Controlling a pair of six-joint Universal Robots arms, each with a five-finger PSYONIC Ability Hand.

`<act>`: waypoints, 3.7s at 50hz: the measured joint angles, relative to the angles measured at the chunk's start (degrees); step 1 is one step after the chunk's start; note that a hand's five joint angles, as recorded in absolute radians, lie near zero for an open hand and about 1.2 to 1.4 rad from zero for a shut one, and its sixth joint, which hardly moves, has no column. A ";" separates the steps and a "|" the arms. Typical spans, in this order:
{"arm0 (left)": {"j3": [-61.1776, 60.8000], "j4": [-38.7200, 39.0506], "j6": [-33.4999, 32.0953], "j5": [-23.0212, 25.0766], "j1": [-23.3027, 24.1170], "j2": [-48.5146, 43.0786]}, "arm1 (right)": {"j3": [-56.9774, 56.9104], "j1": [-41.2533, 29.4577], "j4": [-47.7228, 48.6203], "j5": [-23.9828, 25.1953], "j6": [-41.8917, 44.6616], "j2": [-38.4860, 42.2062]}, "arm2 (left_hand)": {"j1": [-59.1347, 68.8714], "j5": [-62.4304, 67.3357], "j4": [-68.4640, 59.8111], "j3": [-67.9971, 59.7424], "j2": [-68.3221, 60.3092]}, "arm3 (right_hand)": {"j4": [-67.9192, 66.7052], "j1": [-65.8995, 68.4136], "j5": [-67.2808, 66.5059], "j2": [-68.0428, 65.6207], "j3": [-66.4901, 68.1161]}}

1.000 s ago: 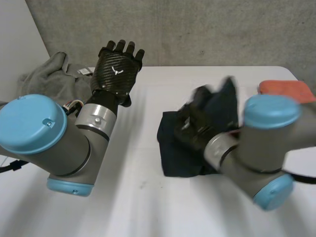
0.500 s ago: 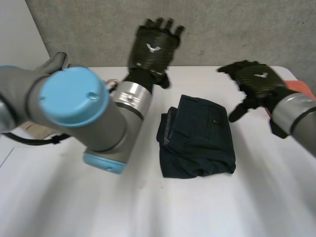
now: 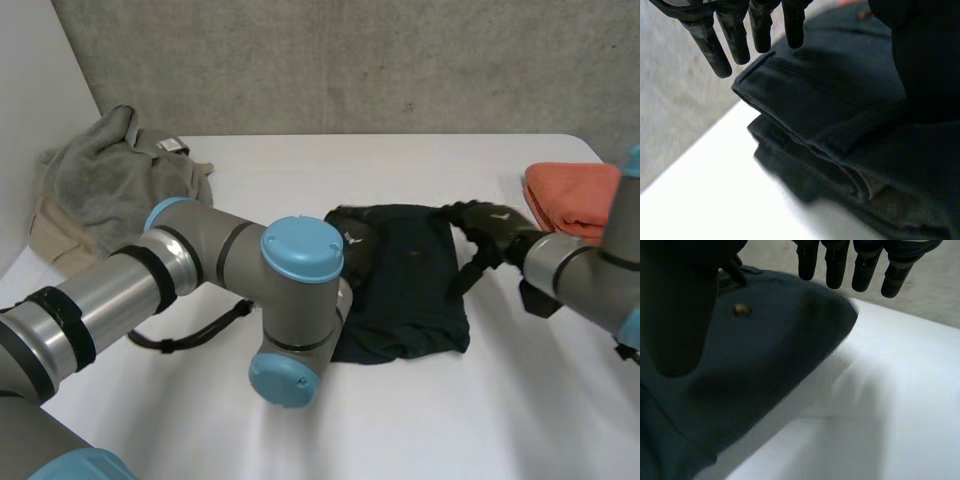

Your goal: Fold the laundry.

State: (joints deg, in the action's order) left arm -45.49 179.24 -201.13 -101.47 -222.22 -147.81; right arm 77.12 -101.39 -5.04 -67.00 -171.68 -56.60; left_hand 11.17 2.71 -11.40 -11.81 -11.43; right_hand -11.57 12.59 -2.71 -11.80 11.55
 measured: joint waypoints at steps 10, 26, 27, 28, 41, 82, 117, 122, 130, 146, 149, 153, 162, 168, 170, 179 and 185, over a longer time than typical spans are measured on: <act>-2.04 -6.77 -0.76 -5.55 0.13 0.87 | -6.11 -3.04 -3.51 -0.86 8.56 8.61 | -0.67 0.00 0.00 0.00 0.00 | 0.00 -0.38 0.00 1.20 -0.49; -2.36 -4.36 0.13 -2.17 -0.84 14.18 | 0.80 -6.56 0.85 -6.19 15.59 -6.05 | -0.91 -0.02 0.00 0.00 0.00 | 0.00 -0.66 0.01 1.21 -0.61; -2.63 -3.96 0.29 -1.19 -1.08 15.27 | 2.93 -6.84 2.25 -6.61 15.55 -7.73 | -0.91 -0.01 0.00 0.00 0.00 | 0.00 -0.66 0.01 1.21 -0.61; -2.99 -3.53 0.51 0.16 -1.39 16.50 | 5.01 -7.16 3.62 -7.08 15.54 -9.22 | -0.91 -0.01 0.00 0.00 0.00 | 0.00 -0.66 0.01 1.21 -0.61; -9.09 -6.90 8.32 33.82 -6.38 26.73 | 32.93 -15.53 24.76 -15.75 14.28 -16.05 | -0.89 -0.01 0.00 0.00 0.00 | 0.00 -0.66 0.01 1.21 -0.61; -9.71 -8.89 10.37 34.08 -8.18 26.97 | 9.49 -14.47 42.57 -12.08 11.77 1.41 | -0.89 0.00 0.00 0.00 0.00 | -56.84 45.86 -48.78 -54.07 54.19; -12.67 -3.02 10.53 31.59 -9.78 30.30 | -37.64 28.61 48.41 15.36 -3.69 37.42 | -0.90 -0.01 0.00 0.00 0.00 | -57.13 46.25 -50.44 -54.31 54.63; -13.07 -3.02 10.51 31.57 -9.71 30.36 | -33.38 31.45 48.73 19.09 -3.35 37.44 | -0.90 0.00 0.00 0.00 0.00 | -57.13 46.25 -51.11 -54.31 55.08; -13.19 -3.14 10.63 31.54 -9.28 30.81 | -24.31 32.53 48.72 20.92 -3.11 30.08 | -0.90 -0.01 0.00 0.00 0.00 | -12.55 6.18 -8.34 -8.77 11.16; -13.17 -3.12 10.92 31.60 -7.69 32.92 | -16.99 41.02 21.81 11.30 6.78 9.50 | -0.90 -0.01 0.00 0.00 0.00 | -0.01 0.14 0.01 -0.02 0.01; -12.89 -2.97 10.94 31.60 -7.68 33.55 | -19.13 42.32 15.42 3.58 15.40 5.88 | -0.90 0.02 0.00 0.00 0.00 | -0.01 0.14 0.01 -0.02 0.01; -11.87 -2.09 10.88 31.33 -7.88 34.84 | -21.55 40.03 13.66 -5.77 24.68 1.62 | -0.86 -0.01 0.00 0.00 0.00 | -0.01 0.14 0.01 -0.02 0.01; -9.18 1.40 10.10 23.34 -10.67 37.50 | -14.92 24.13 28.26 -8.48 24.99 -7.85 | 2.37 0.58 -1.78 -1.55 -1.77 | -0.01 0.14 0.01 -0.02 0.01; -8.92 2.21 4.98 14.78 -20.39 36.98 | 1.57 12.05 39.16 2.63 20.25 -16.69 | 4.34 2.87 -4.10 -3.40 -3.86 | -0.01 0.13 0.01 -0.02 -0.09; -9.44 2.19 1.31 13.49 -24.42 35.69 | 7.07 8.48 40.36 7.34 19.65 -18.35 | 4.34 2.87 -4.10 -3.40 -3.86 | -0.01 0.13 0.01 -0.02 -0.09; -9.41 5.34 -18.45 13.92 -41.08 19.92 | 20.81 0.10 32.13 13.62 21.45 -18.48 | 2.76 0.78 -2.42 -2.19 -2.50 | -0.01 0.13 0.04 -0.02 -0.09; -6.16 11.33 -25.51 22.91 -47.38 6.54 | 21.61 -0.17 23.84 9.27 25.14 -14.61 | 1.25 0.04 -0.81 -0.87 -1.14 | -0.01 0.13 0.01 -0.02 -0.09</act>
State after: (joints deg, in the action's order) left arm -51.65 190.57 -226.64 -78.56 -269.60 -141.27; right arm 98.73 -101.56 18.80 -57.72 -146.54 -71.21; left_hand 12.42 2.75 -12.22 -12.68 -12.56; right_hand -11.58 12.73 -2.70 -11.82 11.45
